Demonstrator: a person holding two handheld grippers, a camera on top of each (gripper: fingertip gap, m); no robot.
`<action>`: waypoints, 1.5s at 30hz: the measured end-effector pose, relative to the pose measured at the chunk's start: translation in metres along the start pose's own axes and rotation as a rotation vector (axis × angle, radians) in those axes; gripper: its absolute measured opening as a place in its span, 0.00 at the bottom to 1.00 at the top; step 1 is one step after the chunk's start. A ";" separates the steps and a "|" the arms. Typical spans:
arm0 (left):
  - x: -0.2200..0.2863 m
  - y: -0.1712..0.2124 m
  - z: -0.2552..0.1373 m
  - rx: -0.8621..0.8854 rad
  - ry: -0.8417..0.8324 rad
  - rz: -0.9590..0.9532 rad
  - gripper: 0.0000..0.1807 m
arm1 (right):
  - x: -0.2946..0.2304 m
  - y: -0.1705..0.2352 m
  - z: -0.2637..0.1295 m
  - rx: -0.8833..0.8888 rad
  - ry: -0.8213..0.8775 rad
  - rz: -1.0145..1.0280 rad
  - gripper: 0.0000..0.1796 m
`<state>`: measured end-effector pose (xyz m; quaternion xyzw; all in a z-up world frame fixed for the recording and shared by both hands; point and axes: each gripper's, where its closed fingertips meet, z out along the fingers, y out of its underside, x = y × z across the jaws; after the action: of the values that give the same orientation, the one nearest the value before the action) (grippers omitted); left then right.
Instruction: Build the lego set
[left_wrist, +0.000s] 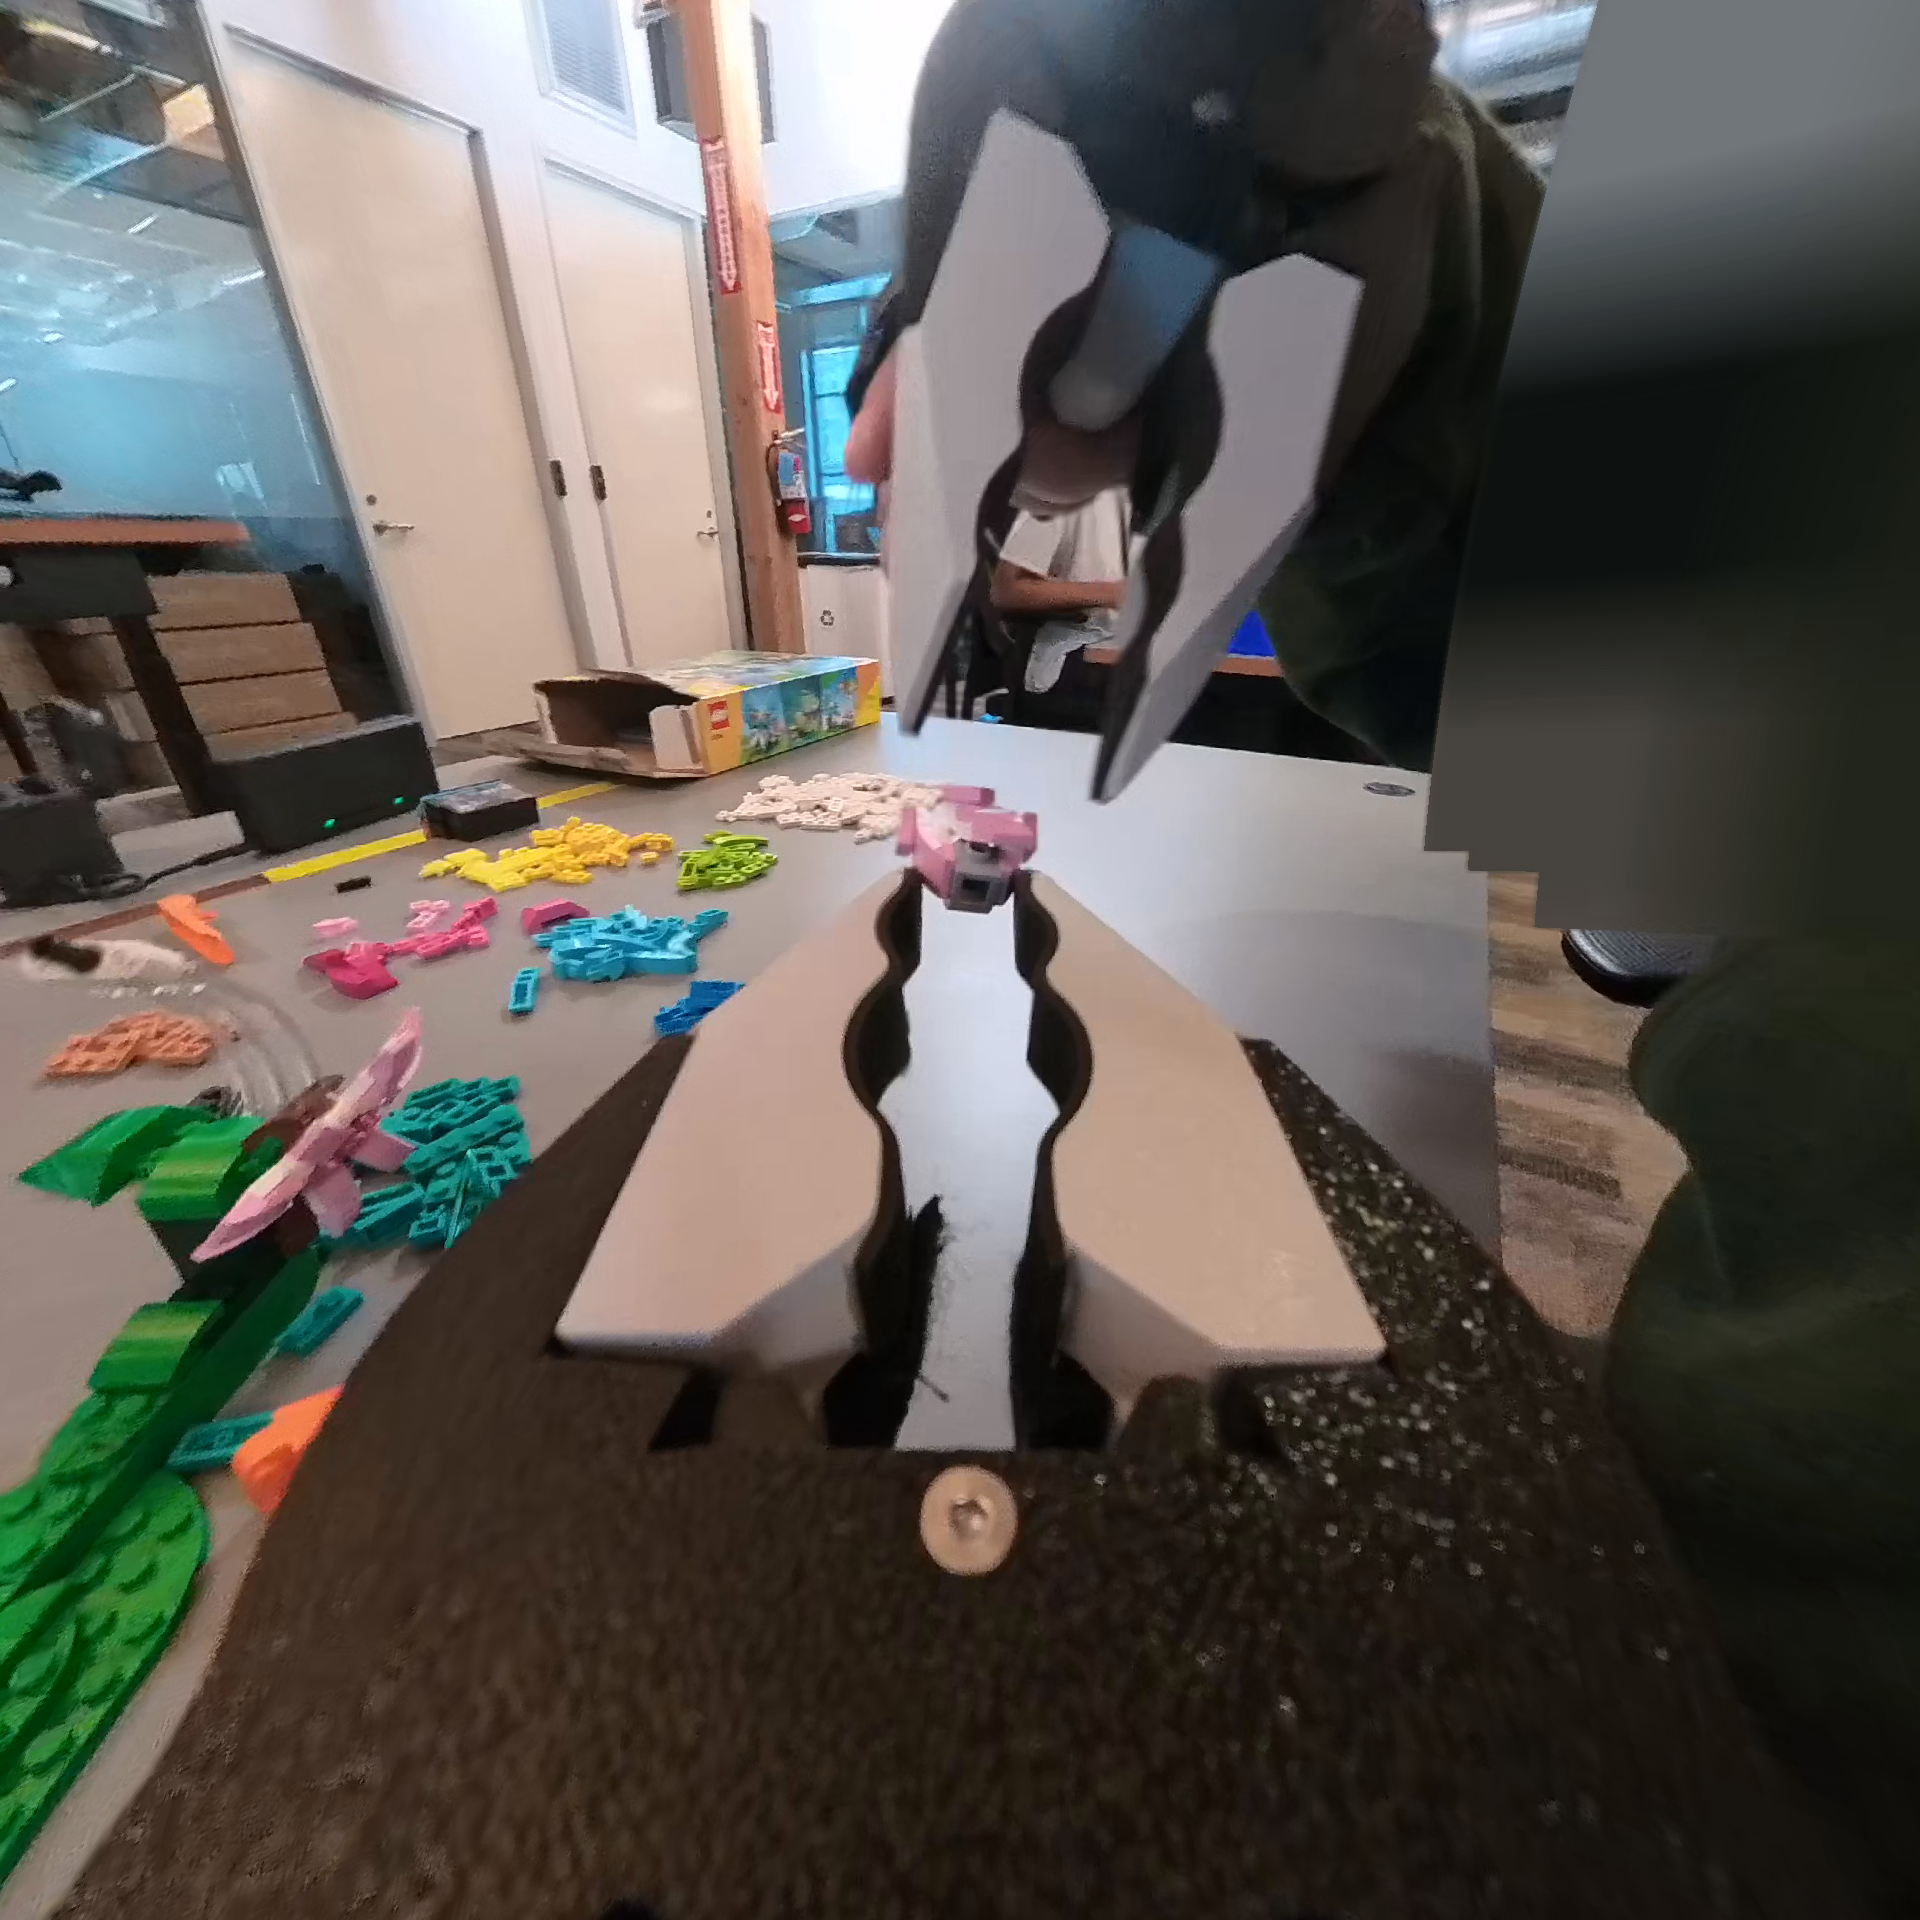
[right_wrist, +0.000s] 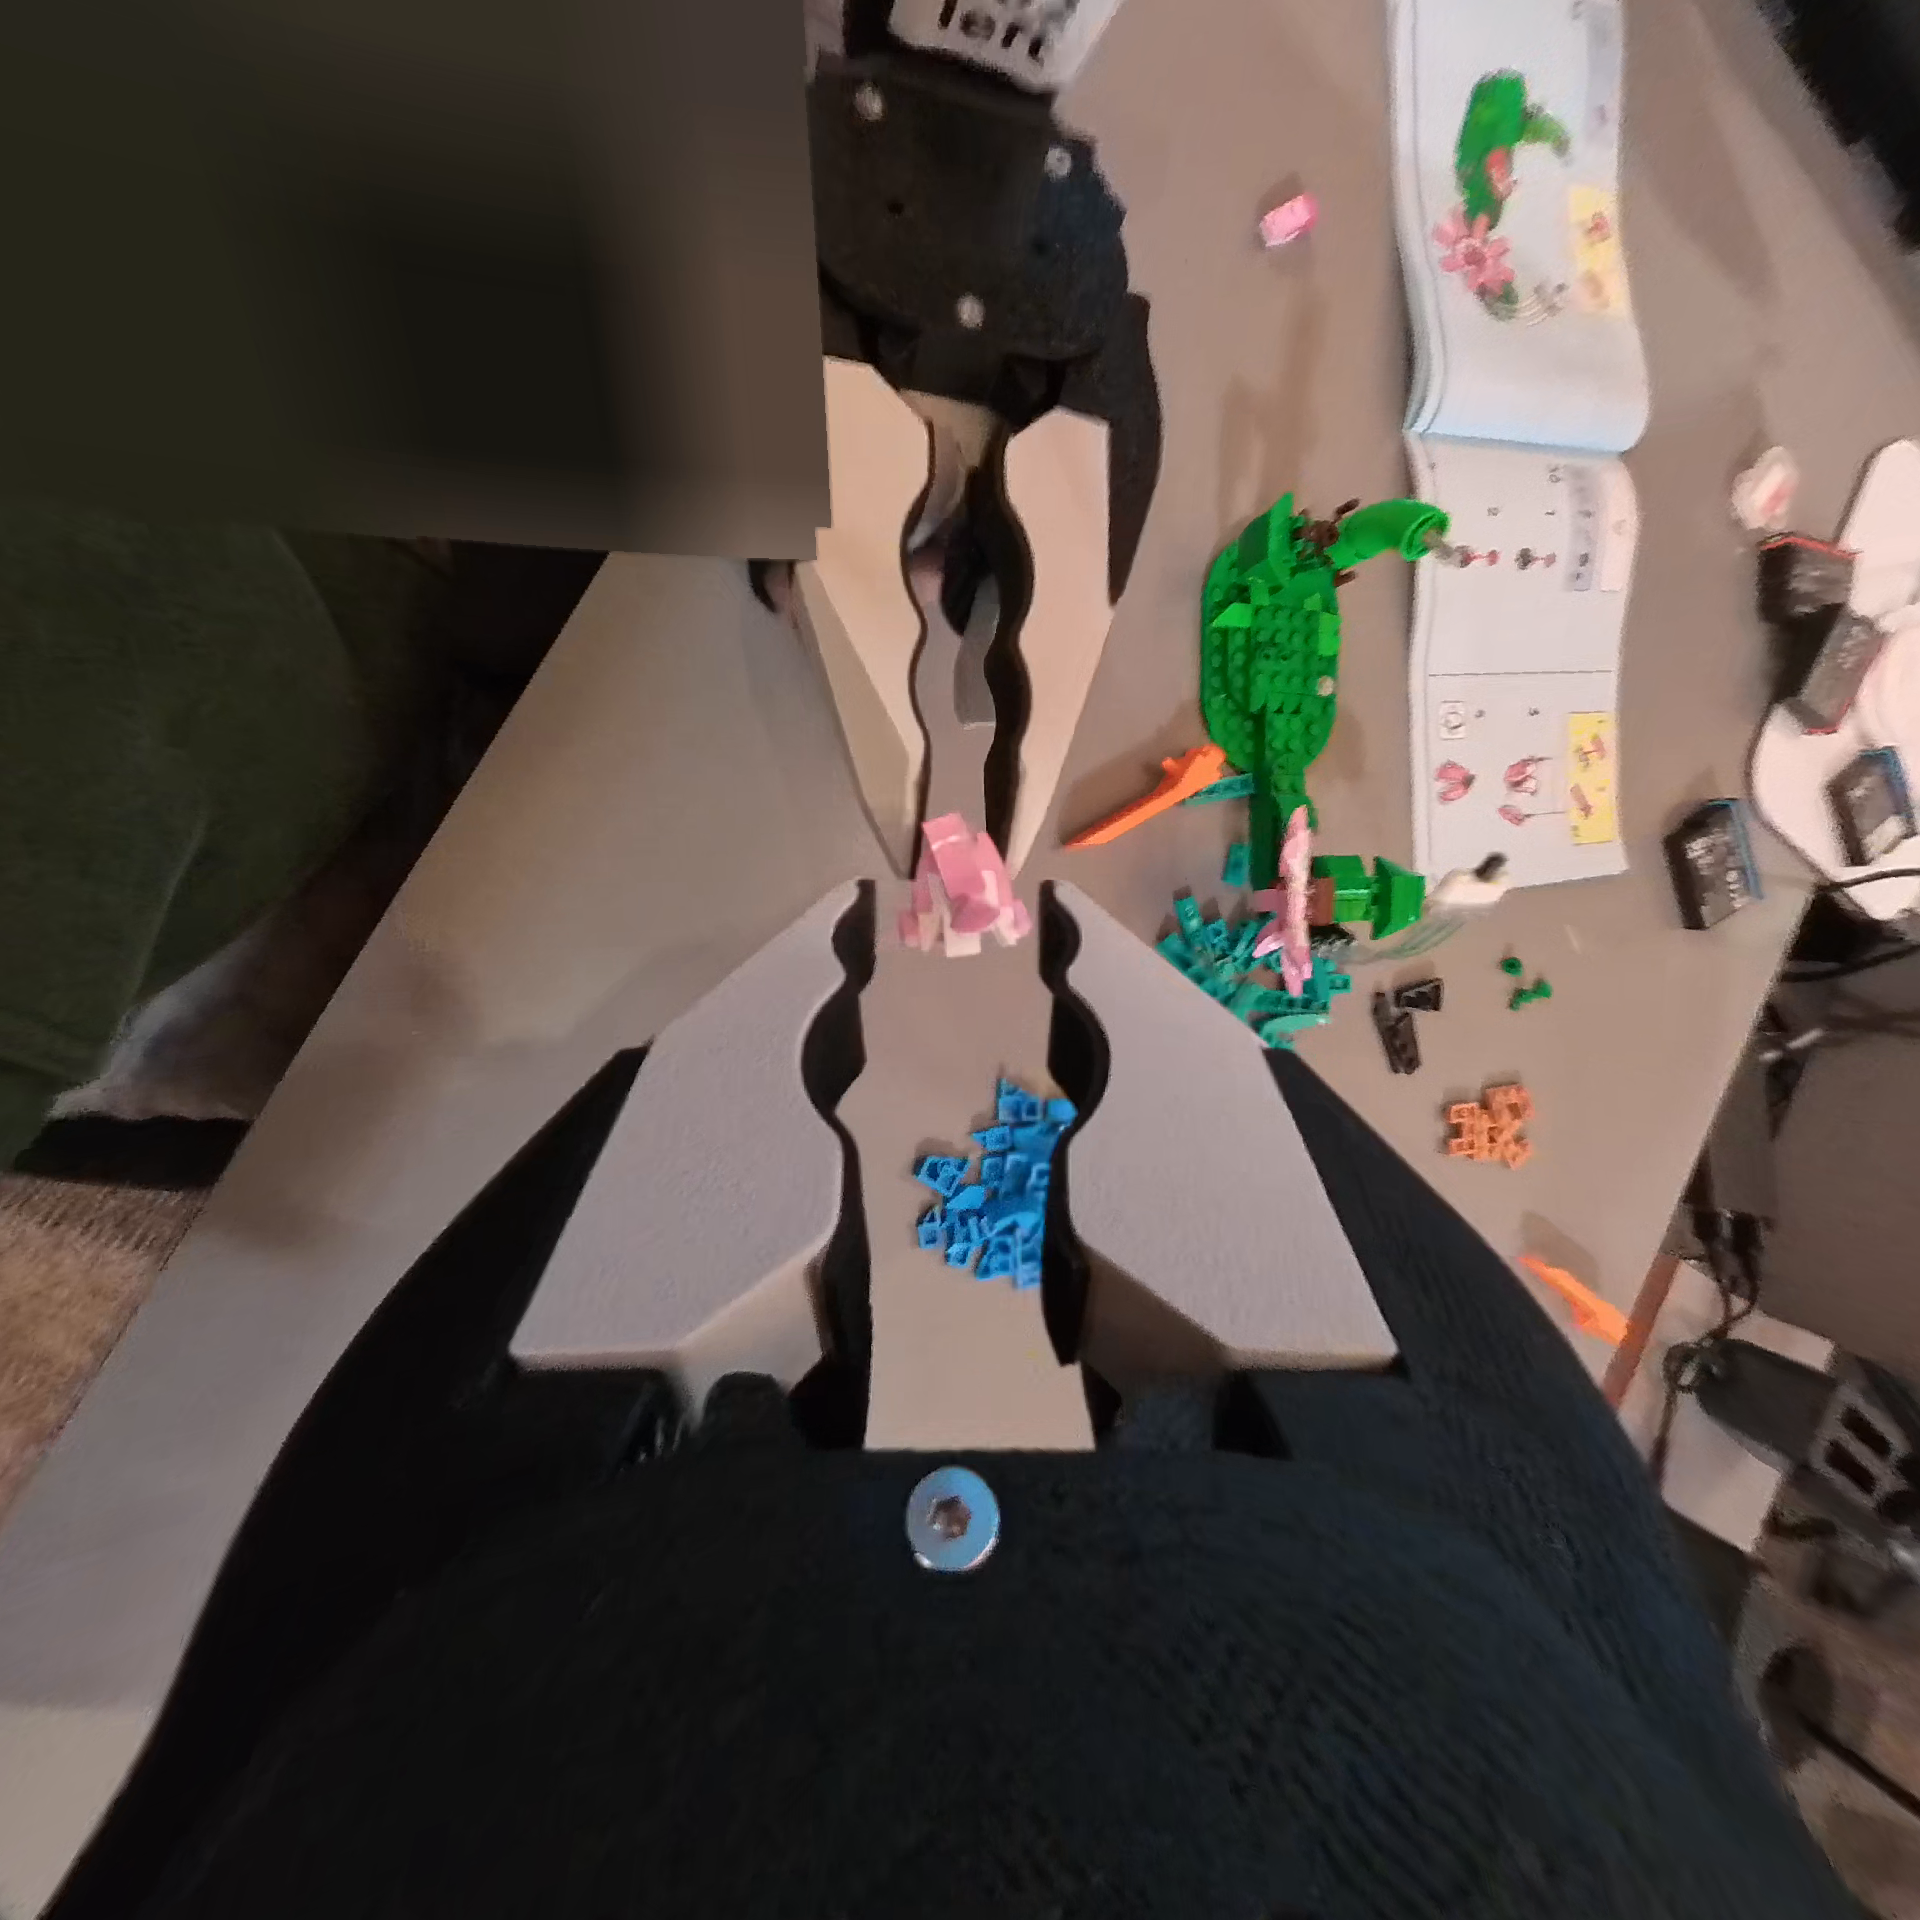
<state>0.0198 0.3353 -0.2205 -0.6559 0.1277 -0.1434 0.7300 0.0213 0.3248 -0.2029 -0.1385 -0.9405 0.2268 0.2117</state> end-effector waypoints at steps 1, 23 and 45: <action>-0.004 0.000 0.000 0.001 -0.016 -0.021 0.09 | 0.003 -0.003 -0.002 0.030 0.038 -0.007 0.20; -0.022 0.000 -0.004 0.010 -0.080 -0.139 0.09 | 0.015 0.019 0.040 -0.146 0.671 -0.661 0.34; -0.032 0.009 -0.002 -0.033 -0.160 -0.269 0.08 | 0.036 0.018 0.037 -0.399 0.889 -0.831 0.10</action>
<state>-0.0098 0.3462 -0.2300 -0.6882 -0.0173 -0.1851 0.7013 -0.0244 0.3396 -0.2295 0.1200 -0.7623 -0.1327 0.6220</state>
